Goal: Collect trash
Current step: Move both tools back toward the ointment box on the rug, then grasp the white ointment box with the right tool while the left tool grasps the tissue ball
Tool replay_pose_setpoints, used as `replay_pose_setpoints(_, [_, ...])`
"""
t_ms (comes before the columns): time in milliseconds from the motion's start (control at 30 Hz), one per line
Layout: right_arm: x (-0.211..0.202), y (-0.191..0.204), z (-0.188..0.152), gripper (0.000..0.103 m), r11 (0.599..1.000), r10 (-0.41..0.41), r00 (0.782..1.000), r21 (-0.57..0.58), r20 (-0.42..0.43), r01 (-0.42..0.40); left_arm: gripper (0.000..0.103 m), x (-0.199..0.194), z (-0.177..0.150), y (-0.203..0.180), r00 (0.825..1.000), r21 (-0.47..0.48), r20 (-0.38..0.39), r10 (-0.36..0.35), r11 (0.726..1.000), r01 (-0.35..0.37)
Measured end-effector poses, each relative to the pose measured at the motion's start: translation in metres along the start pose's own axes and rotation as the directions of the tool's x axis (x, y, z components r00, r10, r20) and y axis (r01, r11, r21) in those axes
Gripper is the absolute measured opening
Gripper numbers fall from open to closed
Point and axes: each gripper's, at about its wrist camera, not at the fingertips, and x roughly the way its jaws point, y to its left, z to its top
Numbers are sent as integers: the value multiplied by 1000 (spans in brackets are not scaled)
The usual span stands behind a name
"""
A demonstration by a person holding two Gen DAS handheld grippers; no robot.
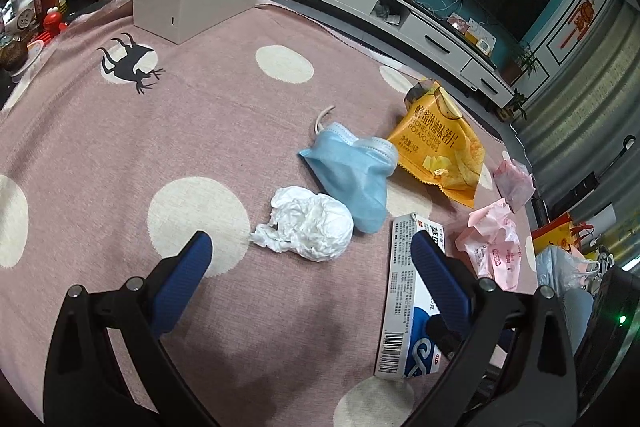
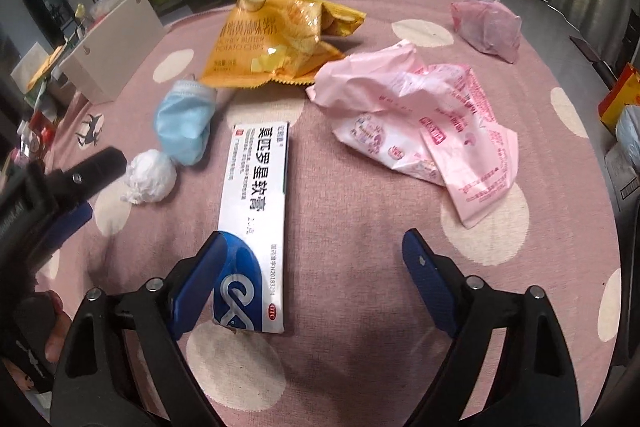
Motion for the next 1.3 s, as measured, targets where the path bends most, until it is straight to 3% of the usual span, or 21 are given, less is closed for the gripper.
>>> replay_pose_setpoints(133, [4,6,-2,81,1000,-18,1000,-25,-6,18,99,0,0,0,1000,3,0,0,1000,0])
replay_pose_setpoints(400, [2,4,-3,71,1000,20,1000,-24,-13,-21,99,-1,2,1,999,-17,14,-29,999,29])
replay_pose_setpoints(833, [2,8,-4,70,998,52,998,-18,-24,-53,98,7,9,4,999,-25,36,-31,999,32])
replay_pose_setpoints(967, [5,10,-3,68,998,62,998,-14,-14,-62,92,21,8,5,1000,-26,5,-15,1000,15])
replay_pose_setpoints(1200, [5,13,-2,52,994,104,995,-17,6,-104,73,41,4,5,995,-50,-55,-82,996,80])
replay_pose_setpoints(1300, [6,13,-1,47,992,123,992,-10,8,-123,57,42,4,1,996,-28,-53,-69,997,67])
